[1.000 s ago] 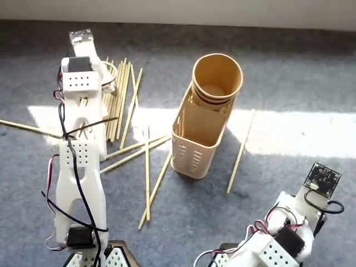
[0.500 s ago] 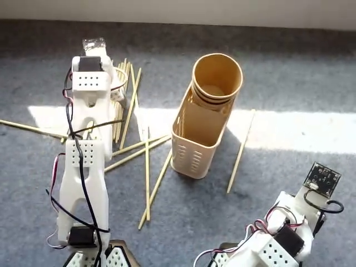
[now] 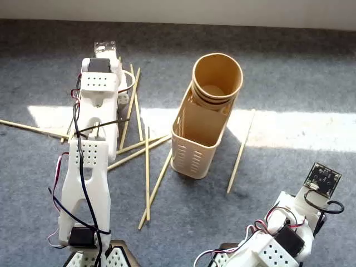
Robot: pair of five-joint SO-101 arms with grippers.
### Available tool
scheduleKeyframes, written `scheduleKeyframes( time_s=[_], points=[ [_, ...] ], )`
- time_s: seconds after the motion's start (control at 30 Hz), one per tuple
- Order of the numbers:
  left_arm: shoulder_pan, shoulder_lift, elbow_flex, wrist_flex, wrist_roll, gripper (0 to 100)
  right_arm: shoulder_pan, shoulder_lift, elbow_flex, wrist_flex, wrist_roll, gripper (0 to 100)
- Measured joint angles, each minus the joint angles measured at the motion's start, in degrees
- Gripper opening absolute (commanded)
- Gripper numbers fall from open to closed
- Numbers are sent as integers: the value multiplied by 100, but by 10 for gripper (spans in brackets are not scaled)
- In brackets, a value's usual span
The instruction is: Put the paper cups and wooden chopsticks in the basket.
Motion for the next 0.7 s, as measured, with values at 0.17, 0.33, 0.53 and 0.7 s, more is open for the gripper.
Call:
scheduleKeyframes(
  time_s=[0.17, 0.33, 0.53, 0.7],
  points=[
    [-53, 0, -35, 0, 18, 5, 0, 0, 0, 0, 0, 255],
    [-9, 0, -35, 0, -255, 5, 0, 0, 0, 0, 0, 255],
    [-9, 9, -176, 246, -343, 7, 0, 0, 0, 0, 0, 255],
    [-35, 0, -123, 352, -334, 120, 0, 0, 0, 0, 0, 255]
  ],
)
